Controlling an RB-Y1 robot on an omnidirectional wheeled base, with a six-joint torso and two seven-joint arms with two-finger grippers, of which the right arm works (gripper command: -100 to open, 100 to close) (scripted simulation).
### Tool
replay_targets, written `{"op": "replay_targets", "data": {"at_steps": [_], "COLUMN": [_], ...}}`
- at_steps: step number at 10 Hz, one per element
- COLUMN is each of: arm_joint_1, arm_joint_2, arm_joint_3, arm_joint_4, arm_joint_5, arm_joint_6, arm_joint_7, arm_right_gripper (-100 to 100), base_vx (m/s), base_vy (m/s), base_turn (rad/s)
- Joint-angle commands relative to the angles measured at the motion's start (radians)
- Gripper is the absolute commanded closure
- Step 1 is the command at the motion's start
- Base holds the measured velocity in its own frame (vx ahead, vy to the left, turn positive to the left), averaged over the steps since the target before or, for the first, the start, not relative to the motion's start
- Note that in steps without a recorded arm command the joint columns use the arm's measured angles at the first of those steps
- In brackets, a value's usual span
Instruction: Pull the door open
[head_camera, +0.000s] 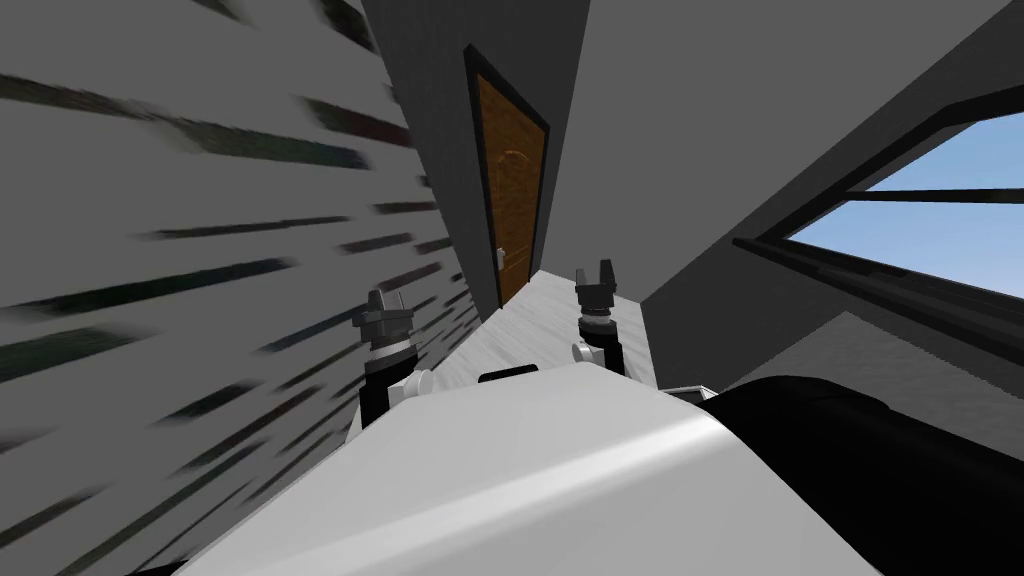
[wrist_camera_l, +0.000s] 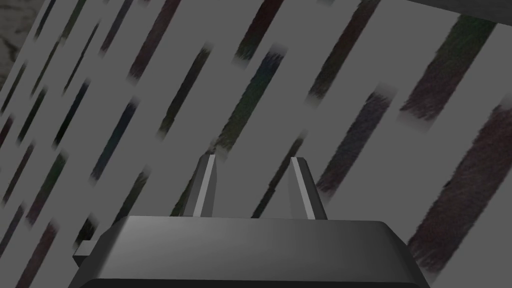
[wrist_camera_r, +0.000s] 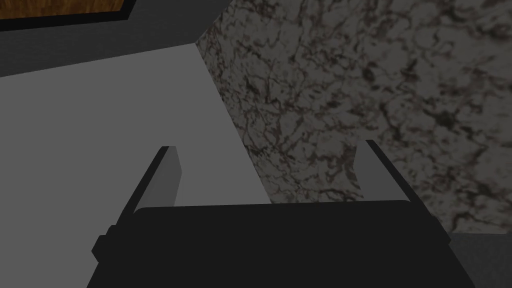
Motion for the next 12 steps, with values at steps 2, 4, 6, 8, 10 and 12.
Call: {"op": "replay_targets", "data": {"at_steps": [2, 4, 6, 8, 10, 12], "arm_joint_1": [-0.008, -0.015, -0.022, -0.029, -0.041, -0.052], "arm_joint_2": [-0.005, -0.009, -0.014, -0.018, -0.023, -0.028], "arm_joint_3": [0.003, 0.007, 0.011, 0.015, 0.021, 0.027], "arm_joint_4": [0.014, 0.027, 0.040, 0.053, 0.074, 0.093], "arm_joint_5": [-0.010, -0.019, -0.029, -0.038, -0.054, -0.069], "arm_joint_6": [0.002, 0.005, 0.007, 0.009, 0.013, 0.016], "arm_joint_7": [-0.013, -0.025, -0.038, -0.050, -0.071, -0.091], "arm_right_gripper": [-100, -100, -100, -100, -100, -100], "base_vx": [-0.245, -0.253, -0.231, -0.266, -0.267, -0.256], "base_vy": [0.039, 0.013, 0.035, 0.069, 0.057, 0.045], "base_turn": [0.093, 0.112, 0.112, 0.114, 0.192, 0.170]}}
